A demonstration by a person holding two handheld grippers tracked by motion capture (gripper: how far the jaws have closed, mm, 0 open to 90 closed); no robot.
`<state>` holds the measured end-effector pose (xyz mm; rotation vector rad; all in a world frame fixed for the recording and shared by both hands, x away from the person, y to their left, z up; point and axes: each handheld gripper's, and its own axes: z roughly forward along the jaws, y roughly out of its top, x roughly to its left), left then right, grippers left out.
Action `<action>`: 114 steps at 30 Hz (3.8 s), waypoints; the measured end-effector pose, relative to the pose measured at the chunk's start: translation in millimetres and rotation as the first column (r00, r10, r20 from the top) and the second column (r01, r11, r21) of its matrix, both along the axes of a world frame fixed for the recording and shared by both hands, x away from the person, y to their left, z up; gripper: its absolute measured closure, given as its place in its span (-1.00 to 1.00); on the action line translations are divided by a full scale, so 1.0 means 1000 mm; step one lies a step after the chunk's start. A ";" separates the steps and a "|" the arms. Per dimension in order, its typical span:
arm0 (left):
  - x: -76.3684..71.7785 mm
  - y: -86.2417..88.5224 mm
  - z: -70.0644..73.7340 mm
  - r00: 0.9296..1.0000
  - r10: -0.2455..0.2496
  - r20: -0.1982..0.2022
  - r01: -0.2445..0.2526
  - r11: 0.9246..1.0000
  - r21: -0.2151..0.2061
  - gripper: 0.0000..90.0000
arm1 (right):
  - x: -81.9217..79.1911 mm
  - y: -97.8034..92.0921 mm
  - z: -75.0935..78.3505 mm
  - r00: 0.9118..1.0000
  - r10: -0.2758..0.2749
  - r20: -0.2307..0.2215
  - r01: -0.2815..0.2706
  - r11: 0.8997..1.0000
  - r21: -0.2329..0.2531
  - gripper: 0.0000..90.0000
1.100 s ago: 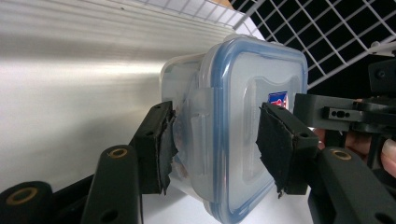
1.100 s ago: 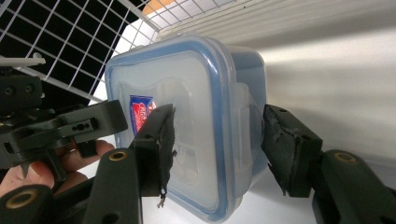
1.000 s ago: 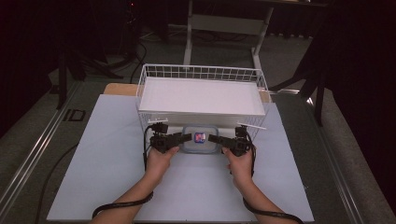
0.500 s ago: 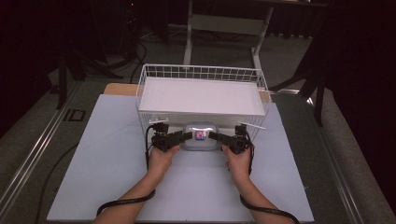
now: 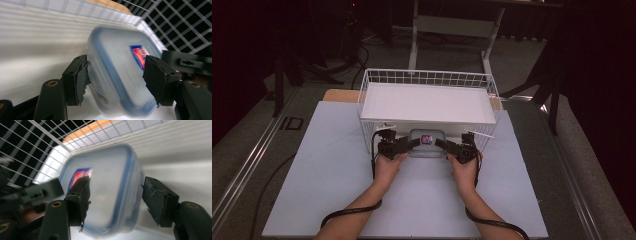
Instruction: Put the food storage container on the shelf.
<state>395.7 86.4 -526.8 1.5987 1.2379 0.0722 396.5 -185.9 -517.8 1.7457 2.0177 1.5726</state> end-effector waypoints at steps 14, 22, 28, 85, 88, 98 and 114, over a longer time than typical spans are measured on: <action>-0.023 0.015 0.015 0.998 -0.052 0.043 0.050 0.998 0.045 -0.10 | -0.017 -0.002 0.012 0.989 0.090 0.121 -0.076 0.990 -0.116 -0.13; -0.058 0.030 0.026 0.990 -0.104 0.100 0.098 0.993 0.064 -0.10 | -0.041 0.003 0.029 0.977 0.127 0.169 -0.097 0.980 -0.174 -0.17; -0.087 0.035 0.030 0.982 -0.149 0.115 0.137 0.985 0.106 -0.10 | -0.058 0.012 0.033 0.969 0.174 0.174 -0.143 0.974 -0.175 -0.10; -0.161 0.074 0.024 0.940 -0.145 0.308 0.096 0.981 0.168 -0.96 | -0.003 0.073 -0.003 0.978 0.181 0.102 -0.136 0.929 -0.343 1.00; -0.161 0.075 0.024 0.941 -0.141 0.307 0.092 0.982 0.167 -0.96 | 0.002 0.073 -0.003 0.982 0.166 0.089 -0.129 0.938 -0.322 1.00; -0.163 0.074 0.024 0.939 -0.153 0.308 0.100 0.978 0.182 -0.96 | 0.014 0.081 0.002 0.984 0.151 0.091 -0.109 0.927 -0.359 1.00; -0.164 0.073 0.024 0.934 -0.154 0.322 0.101 0.979 0.176 -0.96 | 0.007 0.082 -0.003 0.975 0.191 0.115 -0.130 0.906 -0.403 0.90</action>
